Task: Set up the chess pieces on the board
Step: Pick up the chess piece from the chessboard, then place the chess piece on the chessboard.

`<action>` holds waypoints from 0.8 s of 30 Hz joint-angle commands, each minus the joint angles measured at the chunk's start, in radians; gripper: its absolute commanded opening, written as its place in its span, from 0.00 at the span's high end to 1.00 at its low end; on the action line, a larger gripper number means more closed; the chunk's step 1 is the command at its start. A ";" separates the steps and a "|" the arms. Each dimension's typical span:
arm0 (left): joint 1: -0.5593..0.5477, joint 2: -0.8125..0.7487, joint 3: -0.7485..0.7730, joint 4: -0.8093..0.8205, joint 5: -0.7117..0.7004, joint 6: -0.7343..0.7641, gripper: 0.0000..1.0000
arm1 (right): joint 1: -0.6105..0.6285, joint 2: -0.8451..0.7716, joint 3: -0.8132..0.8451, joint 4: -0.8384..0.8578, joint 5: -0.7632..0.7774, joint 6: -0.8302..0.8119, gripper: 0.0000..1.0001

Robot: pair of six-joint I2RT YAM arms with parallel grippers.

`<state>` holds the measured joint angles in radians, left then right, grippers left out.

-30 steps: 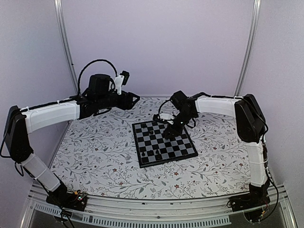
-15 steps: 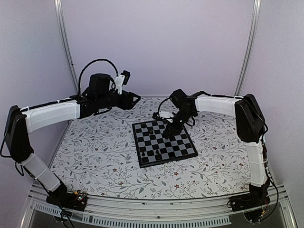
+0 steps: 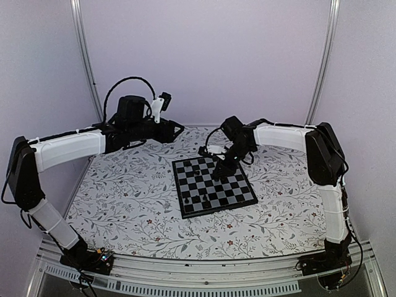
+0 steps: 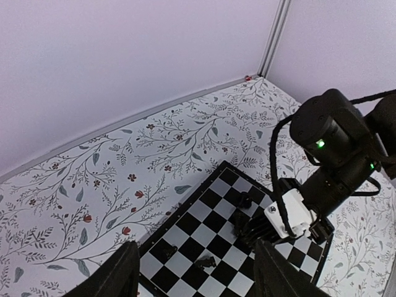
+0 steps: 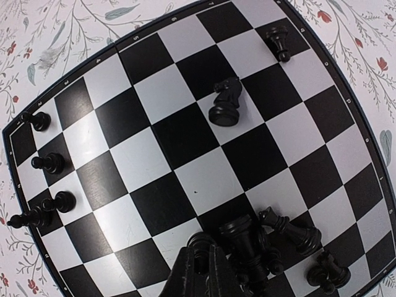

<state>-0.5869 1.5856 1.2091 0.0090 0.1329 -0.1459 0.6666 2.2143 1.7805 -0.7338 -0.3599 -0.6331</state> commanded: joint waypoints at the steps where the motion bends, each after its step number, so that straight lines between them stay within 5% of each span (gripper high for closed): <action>1: 0.007 0.016 0.029 -0.037 0.013 0.015 0.35 | 0.006 0.014 0.017 -0.023 -0.006 -0.009 1.00; 10: 0.009 0.014 0.033 -0.049 0.002 0.028 0.35 | 0.014 -0.156 -0.021 -0.069 -0.041 -0.005 1.00; 24: 0.018 0.016 0.040 -0.062 -0.032 0.051 0.35 | 0.016 -0.447 -0.457 0.029 -0.075 -0.021 1.00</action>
<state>-0.5835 1.5936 1.2217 -0.0433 0.1135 -0.1074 0.6743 1.8263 1.4075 -0.7479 -0.4271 -0.6445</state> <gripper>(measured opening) 0.650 0.058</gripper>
